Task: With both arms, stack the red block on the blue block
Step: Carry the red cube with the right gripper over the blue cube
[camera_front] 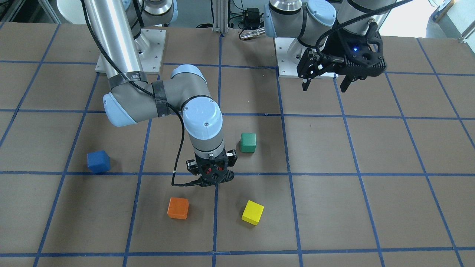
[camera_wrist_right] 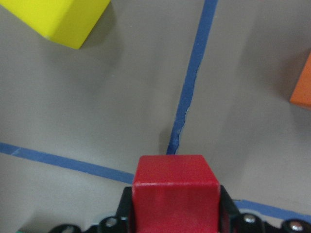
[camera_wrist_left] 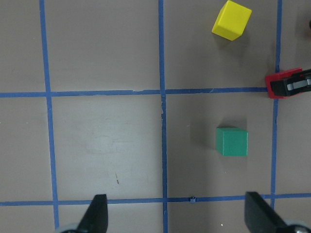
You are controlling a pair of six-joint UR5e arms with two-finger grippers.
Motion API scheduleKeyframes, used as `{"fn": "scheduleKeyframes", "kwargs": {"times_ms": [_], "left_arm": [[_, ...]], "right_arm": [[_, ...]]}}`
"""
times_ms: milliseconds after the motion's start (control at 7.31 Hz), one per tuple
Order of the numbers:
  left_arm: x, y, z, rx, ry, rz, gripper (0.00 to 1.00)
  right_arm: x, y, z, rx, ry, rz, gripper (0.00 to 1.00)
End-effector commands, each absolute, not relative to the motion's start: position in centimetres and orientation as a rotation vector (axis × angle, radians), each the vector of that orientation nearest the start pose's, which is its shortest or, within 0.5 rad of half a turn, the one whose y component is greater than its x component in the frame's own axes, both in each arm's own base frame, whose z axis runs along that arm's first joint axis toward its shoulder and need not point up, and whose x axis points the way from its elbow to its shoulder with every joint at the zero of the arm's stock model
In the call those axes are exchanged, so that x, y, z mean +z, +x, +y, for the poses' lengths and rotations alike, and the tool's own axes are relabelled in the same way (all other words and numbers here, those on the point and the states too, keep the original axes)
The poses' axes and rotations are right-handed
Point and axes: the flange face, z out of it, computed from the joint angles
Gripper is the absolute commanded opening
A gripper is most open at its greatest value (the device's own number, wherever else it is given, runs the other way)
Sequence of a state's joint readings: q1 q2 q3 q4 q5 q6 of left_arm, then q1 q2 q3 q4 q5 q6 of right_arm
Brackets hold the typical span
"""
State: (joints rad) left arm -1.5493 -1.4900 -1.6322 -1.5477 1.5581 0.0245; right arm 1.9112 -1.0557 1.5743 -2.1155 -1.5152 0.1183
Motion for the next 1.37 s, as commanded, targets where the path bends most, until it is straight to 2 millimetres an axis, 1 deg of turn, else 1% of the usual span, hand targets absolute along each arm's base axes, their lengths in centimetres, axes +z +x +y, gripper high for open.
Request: {"fn": "scheduleKeyframes", "kwargs": {"times_ms": [0, 137, 274, 410, 547, 684, 821, 957, 1094, 1231], "left_arm": [[50.2, -12.4, -46.4, -0.070, 0.010, 3.147, 1.00], [50.3, -12.4, -46.6, -0.075, 0.036, 3.148, 1.00], [50.2, -12.5, -46.6, -0.073, 0.037, 3.154, 1.00], [50.2, -12.5, -46.7, -0.076, 0.037, 3.157, 1.00], [50.2, -12.5, -46.7, -0.074, 0.037, 3.157, 1.00], [50.2, -12.5, -46.7, -0.074, 0.037, 3.157, 1.00], [50.1, -12.5, -46.7, -0.074, 0.037, 3.159, 1.00], [50.1, -12.5, -46.7, -0.074, 0.037, 3.160, 1.00], [50.1, -12.5, -46.7, -0.074, 0.035, 3.161, 1.00], [50.1, -12.5, -46.7, -0.074, 0.035, 3.161, 1.00]], "right_arm": [[30.4, 30.7, -56.0, -0.011, -0.254, 3.075, 0.00], [32.0, 26.2, -56.9, 0.045, -0.147, 3.088, 0.00], [33.4, 22.3, -57.2, 0.072, -0.056, 3.087, 0.00], [33.1, 19.0, -57.4, 0.113, 0.002, 3.092, 0.00], [33.0, 15.8, -57.4, 0.115, -0.035, 3.093, 0.00], [33.0, 12.0, -57.0, 0.119, -0.051, 3.086, 0.00], [32.0, 8.9, -55.7, 0.137, -0.149, 3.075, 0.00], [31.1, 5.5, -55.0, 0.097, -0.200, 3.071, 0.00], [29.4, 2.3, -54.2, 0.086, -0.247, 3.085, 0.00], [28.1, 0.3, -53.8, 0.040, -0.353, 3.105, 0.00]]}}
